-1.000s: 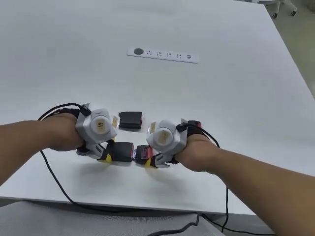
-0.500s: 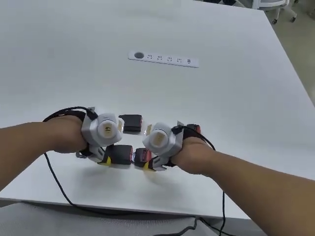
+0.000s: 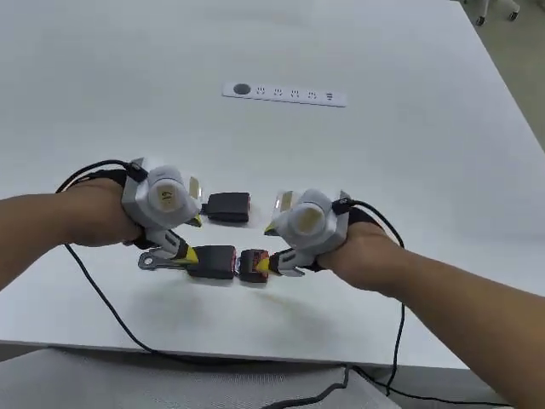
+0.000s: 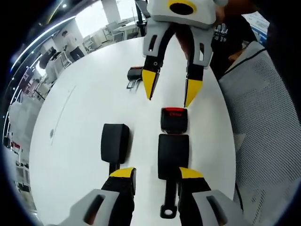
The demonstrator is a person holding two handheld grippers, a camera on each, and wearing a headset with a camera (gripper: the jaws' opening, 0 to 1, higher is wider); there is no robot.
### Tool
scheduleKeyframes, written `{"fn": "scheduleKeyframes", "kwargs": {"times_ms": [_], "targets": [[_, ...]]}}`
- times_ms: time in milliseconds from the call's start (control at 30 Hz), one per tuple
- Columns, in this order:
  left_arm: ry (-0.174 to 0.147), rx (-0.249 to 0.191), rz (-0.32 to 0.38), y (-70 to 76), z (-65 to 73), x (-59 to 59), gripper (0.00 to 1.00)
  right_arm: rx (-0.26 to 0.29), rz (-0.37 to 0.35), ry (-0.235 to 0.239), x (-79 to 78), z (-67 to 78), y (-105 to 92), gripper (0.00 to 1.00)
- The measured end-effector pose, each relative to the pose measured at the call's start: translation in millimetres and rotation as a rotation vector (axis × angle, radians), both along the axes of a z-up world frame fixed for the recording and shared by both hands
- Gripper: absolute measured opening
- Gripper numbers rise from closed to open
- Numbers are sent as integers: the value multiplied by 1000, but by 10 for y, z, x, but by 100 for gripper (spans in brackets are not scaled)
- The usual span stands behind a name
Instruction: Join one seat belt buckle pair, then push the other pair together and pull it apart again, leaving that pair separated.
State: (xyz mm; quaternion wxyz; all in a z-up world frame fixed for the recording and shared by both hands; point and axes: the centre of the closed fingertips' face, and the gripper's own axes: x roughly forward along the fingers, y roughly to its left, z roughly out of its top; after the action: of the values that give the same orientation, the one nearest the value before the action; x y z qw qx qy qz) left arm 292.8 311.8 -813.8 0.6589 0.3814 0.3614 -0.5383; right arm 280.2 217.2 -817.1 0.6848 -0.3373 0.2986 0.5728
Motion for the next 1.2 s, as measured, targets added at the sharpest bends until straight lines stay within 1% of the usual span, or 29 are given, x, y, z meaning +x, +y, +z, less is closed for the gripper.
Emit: {"fn": "scheduleKeyframes", "kwargs": {"times_ms": [33, 67, 100, 167, 200, 300, 400, 467, 567, 667, 700, 733, 800, 900, 933, 967, 1000, 1033, 1067, 1100, 1133, 1200], "targets": [[-6, -8, 17, -21, 20, 46, 36, -1, -1, 1, 12, -6, -19, 35], [-9, -11, 22, -33, 24, 73, 36, -7, -8, 2, 54, -22, -89, 35], [-15, -16, 23, -64, 35, 102, 37, -10, -18, -7, 111, -17, -159, 34], [-31, -18, 23, -86, 39, 150, 37, -2, -25, -11, 164, 5, -207, 34], [-39, -19, 20, -121, 36, 198, 37, 18, -32, -13, 230, 48, -252, 34], [-42, -19, 20, -165, 19, 294, 38, 6, -35, -24, 357, 43, -385, 34], [-47, -31, 39, -232, 21, 447, 39, -15, -48, -21, 500, 13, -562, 34], [-46, -36, 37, -279, 12, 527, 40, -32, -55, -22, 588, -27, -664, 34], [-45, -37, 26, -335, -31, 633, 40, -56, -62, -26, 694, -72, -809, 34], [-38, -38, 16, -375, -74, 691, 40, -75, -68, -19, 753, -105, -945, 34], [-45, -40, 6, -387, -91, 729, 39, -82, -69, -22, 770, -113, -983, 34], [-42, -41, 2, -400, -104, 742, 38, -88, -72, -19, 795, -134, -1037, 34], [-16, -39, -15, -422, -149, 730, 38, -92, -78, -16, 815, -146, -1095, 34], [-7, -34, -19, -421, -190, 749, 38, -108, -84, -12, 839, -178, -1192, 34], [1, -44, -31, -433, -193, 732, 38, -109, -88, -10, 843, -181, -1208, 35], [18, -48, -33, -437, -209, 716, 38, -102, -93, 7, 831, -200, -1206, 36], [39, -37, -46, -424, -246, 687, 38, -103, -92, 13, 827, -217, -1208, 36], [48, -24, -53, -404, -272, 674, 38, -108, -86, 24, 811, -245, -1209, 36], [44, -10, -67, -386, -294, 674, 39, -111, -81, 31, 803, -261, -1205, 35], [46, -6, -67, -374, -309, 681, 39, -111, -78, 37, 794, -273, -1201, 35], [55, 0, -60, -359, -324, 688, 39, -113, -72, 37, 793, -284, -1201, 35], [57, 1, -55, -344, -336, 702, 37, -113, -67, 42, 792, -295, -1203, 35]]}}
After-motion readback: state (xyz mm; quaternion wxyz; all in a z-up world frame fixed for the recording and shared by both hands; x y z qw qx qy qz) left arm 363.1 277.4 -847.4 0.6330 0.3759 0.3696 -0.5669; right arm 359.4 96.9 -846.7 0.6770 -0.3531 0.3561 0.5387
